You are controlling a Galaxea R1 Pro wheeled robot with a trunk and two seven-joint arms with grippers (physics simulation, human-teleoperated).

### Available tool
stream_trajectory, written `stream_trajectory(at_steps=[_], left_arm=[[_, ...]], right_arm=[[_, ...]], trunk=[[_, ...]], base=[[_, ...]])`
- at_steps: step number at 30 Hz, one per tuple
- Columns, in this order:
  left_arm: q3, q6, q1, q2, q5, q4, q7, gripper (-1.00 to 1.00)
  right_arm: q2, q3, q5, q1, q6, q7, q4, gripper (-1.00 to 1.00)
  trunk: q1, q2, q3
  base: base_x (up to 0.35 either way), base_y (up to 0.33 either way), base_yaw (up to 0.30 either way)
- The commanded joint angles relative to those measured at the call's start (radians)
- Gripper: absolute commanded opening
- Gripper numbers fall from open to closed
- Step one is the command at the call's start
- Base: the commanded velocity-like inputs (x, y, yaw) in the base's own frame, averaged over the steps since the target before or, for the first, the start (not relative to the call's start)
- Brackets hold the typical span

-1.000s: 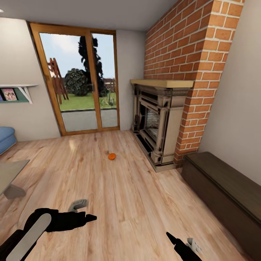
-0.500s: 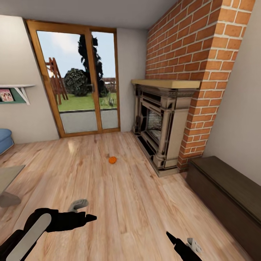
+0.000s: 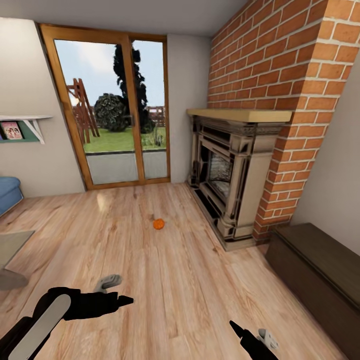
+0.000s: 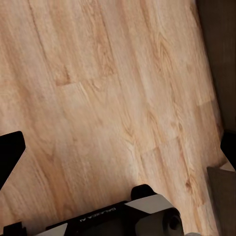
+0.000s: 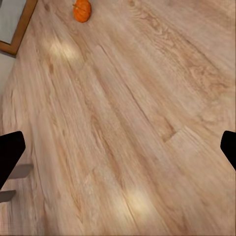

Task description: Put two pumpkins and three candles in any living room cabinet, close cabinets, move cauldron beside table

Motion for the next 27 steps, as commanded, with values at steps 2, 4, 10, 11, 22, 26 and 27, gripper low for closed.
stream_trajectory(at_steps=[2,4,10,11,22,26,27], left_arm=[[-0.002,0.001,-0.001,0.001,0.011,-0.001,0.01,1.0],[-0.002,0.001,-0.001,0.001,0.011,-0.001,0.01,1.0],[-0.002,0.0,-0.001,0.001,0.011,-0.001,0.01,1.0],[-0.002,0.0,-0.001,0.001,0.011,-0.001,0.01,1.0],[0.005,-0.003,-0.026,0.002,-0.007,0.107,0.018,1.0],[0.005,-0.005,-0.06,0.002,-0.017,0.181,0.022,1.0],[0.004,-0.006,-0.066,0.002,-0.03,0.192,0.022,1.0]], right_arm=[[0.0,0.008,-0.006,-0.001,-0.007,0.001,0.001,1.0],[0.0,0.008,-0.006,-0.001,-0.008,0.001,0.001,1.0],[0.0,0.01,-0.005,-0.001,-0.01,0.0,0.001,1.0],[0.0,0.01,-0.005,-0.001,-0.011,0.0,0.001,1.0],[-0.009,-0.001,-0.017,-0.001,-0.017,0.002,0.015,1.0],[-0.004,0.0,-0.014,-0.001,-0.015,-0.028,0.015,1.0],[-0.003,0.003,-0.013,-0.001,-0.015,-0.056,0.016,1.0]], trunk=[[0.0,-0.001,-0.003],[0.0,-0.001,-0.005],[0.0,-0.001,-0.01],[0.0,-0.001,-0.011],[0.0,-0.001,-0.014],[0.0,-0.001,-0.014],[0.0,-0.001,-0.014]], base=[[0.247,0.0,0.227],[0.247,0.0,0.235],[0.247,0.0,0.242],[0.247,0.0,0.245],[0.251,0.0,0.238],[0.271,0.0,0.065],[0.282,0.0,0.022]])
